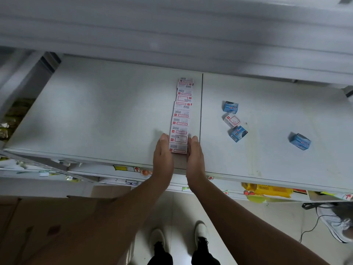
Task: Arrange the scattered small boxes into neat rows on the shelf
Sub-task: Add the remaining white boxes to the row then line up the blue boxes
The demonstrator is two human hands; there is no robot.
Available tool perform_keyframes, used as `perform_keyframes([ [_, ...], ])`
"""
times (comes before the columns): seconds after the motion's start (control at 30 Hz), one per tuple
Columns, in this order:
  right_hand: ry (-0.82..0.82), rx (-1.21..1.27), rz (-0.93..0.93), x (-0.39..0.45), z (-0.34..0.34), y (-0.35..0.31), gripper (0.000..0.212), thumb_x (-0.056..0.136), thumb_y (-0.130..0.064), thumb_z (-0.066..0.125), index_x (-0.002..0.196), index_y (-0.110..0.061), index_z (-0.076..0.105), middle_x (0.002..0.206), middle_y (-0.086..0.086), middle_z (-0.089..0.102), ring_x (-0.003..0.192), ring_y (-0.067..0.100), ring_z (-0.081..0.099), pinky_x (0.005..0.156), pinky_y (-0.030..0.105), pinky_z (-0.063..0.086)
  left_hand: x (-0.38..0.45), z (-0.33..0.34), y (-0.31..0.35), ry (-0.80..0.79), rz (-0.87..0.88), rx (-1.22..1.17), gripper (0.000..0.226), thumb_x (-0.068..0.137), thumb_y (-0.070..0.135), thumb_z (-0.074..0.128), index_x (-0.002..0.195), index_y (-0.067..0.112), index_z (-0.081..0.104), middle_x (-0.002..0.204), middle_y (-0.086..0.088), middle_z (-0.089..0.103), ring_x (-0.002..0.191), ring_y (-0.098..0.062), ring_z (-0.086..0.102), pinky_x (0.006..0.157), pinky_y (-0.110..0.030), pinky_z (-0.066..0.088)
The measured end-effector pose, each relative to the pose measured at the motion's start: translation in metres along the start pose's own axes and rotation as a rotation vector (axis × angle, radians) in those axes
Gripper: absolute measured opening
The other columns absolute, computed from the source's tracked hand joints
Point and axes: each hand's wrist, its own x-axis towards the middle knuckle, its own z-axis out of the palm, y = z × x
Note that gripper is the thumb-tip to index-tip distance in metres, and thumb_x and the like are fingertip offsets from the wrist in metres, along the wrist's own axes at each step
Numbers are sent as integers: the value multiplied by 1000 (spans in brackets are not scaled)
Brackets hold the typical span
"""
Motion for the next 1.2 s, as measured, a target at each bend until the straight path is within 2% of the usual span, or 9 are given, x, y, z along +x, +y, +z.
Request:
perform_keyframes([
  [0.2,18,-140,-31,-11,-9,-9,68,91,-82,31,140,-41,56,133,-14,67,125,14,62,114,48,49,-7,-9,7,-3,19,78,34,115,51,25,133,40,52,108,33,60,98,8,63,72,1,44],
  [0.27,9,-193,-53,-16,-15,-15,50,104,-68,32,130,-38,61,122,-13,70,115,13,66,103,39,57,-8,-14,9,-3,35,141,42,115,51,28,145,33,51,124,20,63,115,-5,63,93,-13,53],
  [0.33,1,-252,-72,-21,-23,-24,43,110,-56,34,124,-31,65,113,-13,70,106,11,65,85,20,57,-8,-21,14,3,36,227,51,115,50,32,160,30,41,148,6,57,136,-18,55,116,-38,45],
  [0.4,-18,-347,-78,-26,-32,-35,43,111,-51,36,130,-24,64,118,-10,68,102,10,61,70,9,48,-8,-27,20,3,33,307,54,114,49,35,164,27,37,161,0,49,145,-23,50,121,-43,38],
  [0.57,-116,-776,-134,-26,-58,-67,48,107,-41,54,148,-18,56,147,4,60,123,21,59,98,31,50,-13,-36,49,-110,66,570,59,110,46,49,163,24,37,166,-3,43,150,-27,44,118,-41,35],
  [0.67,-210,-1111,-128,-22,-73,-86,54,98,-34,68,149,-20,56,152,4,55,133,23,54,108,32,44,-17,-40,66,-202,75,807,62,108,47,52,163,21,38,166,-5,44,148,-27,47,115,-38,38],
  [0.9,-235,-1425,-153,-21,-100,-126,47,91,-37,70,136,-25,63,140,1,61,126,24,58,103,39,52,-39,-30,110,-171,321,1325,58,108,49,50,160,24,46,164,1,49,144,-25,53,112,-41,47],
  [1.07,-239,-1510,-196,-20,-113,-142,48,91,-40,69,137,-28,62,135,0,63,122,25,60,99,42,55,-52,-10,122,-118,446,1545,52,102,50,53,147,23,59,139,0,67,119,-25,68,96,-40,58],
  [1.2,-244,-1530,-210,-21,-125,-143,46,91,-40,69,135,-25,63,132,1,63,120,27,61,98,44,56,-61,8,116,-130,446,1581,48,100,49,53,137,21,65,137,-1,70,108,-25,72,87,-37,58],
])
